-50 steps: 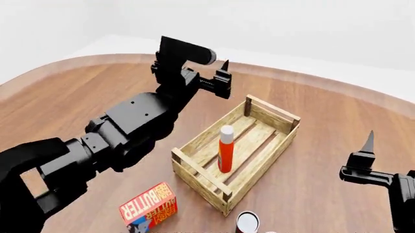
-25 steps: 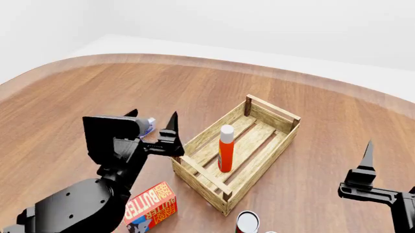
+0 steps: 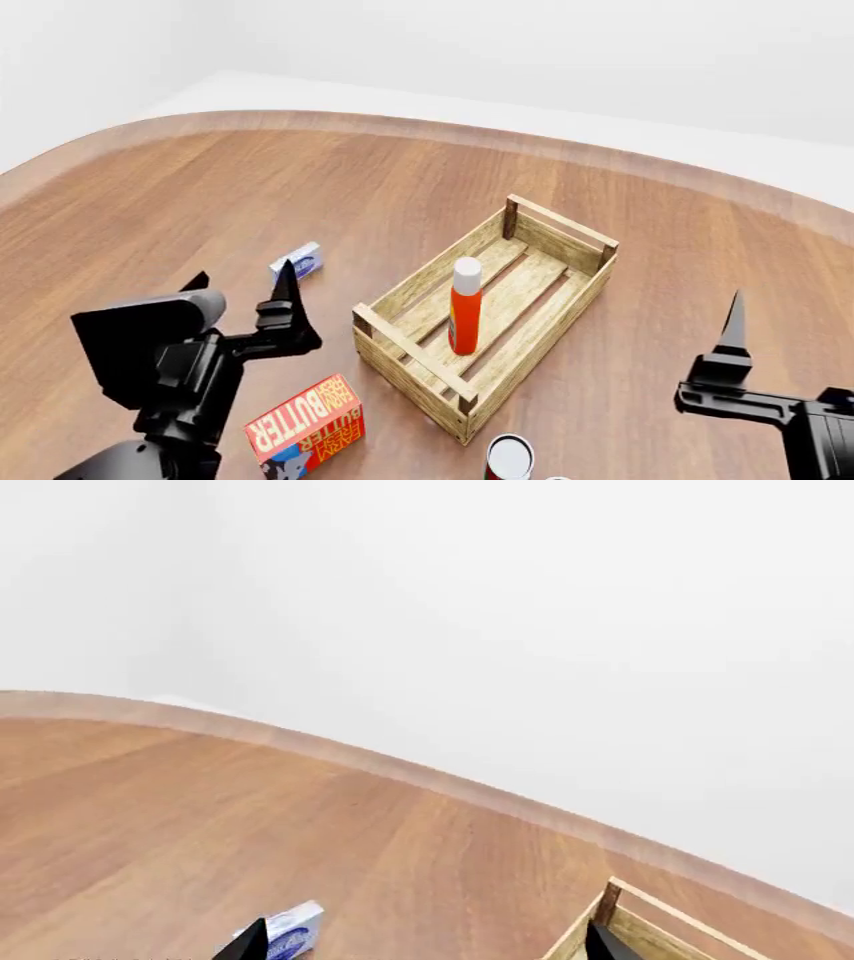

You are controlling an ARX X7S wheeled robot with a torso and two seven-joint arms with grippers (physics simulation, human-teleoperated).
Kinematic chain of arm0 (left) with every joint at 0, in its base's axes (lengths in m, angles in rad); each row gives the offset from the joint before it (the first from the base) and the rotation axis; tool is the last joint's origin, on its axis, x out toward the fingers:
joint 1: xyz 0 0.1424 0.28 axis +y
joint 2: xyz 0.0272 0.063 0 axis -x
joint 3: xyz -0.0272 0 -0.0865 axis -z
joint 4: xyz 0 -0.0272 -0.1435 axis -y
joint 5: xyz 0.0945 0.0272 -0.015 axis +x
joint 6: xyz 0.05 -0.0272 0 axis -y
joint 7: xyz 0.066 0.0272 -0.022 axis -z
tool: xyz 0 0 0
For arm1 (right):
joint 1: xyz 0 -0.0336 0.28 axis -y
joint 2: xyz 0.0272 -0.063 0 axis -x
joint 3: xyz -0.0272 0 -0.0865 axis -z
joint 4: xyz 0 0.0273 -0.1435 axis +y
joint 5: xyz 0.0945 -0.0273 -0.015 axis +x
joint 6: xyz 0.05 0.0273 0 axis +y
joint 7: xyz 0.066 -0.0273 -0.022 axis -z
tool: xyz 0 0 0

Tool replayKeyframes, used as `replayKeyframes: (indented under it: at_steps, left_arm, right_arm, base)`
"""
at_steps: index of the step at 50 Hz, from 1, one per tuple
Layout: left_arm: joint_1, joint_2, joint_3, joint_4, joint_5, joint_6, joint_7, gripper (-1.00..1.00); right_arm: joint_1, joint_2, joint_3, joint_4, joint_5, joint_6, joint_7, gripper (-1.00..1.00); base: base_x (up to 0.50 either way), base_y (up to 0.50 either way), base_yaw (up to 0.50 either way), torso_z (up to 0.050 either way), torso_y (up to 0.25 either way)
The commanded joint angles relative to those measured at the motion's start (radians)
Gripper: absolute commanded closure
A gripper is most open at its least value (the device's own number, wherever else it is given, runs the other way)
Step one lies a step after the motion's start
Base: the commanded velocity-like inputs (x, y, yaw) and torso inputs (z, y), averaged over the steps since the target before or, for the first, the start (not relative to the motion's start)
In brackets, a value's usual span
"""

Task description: Pick up the ketchup, and put it in the wooden tray.

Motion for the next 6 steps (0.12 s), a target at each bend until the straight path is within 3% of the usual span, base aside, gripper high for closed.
replayKeyframes:
  at_steps: [1, 6]
  left_arm:
    - [0.029, -0.023, -0.010, 0.009, 0.024, 0.028, -0.031, -1.00]
    - [0.032, -0.025, -0.016, 0.007, 0.027, 0.033, -0.034, -1.00]
  right_arm:
    - [-0.010, -0.007, -0.027, 0.007, -0.006, -0.031, 0.005, -1.00]
    - [-0.011, -0.008, -0.043, 0.015, -0.011, -0.043, 0.006, -1.00]
  base:
    - [0.00, 0.00, 0.00, 0.000, 0.000]
    - [0.00, 0.00, 0.00, 0.000, 0.000]
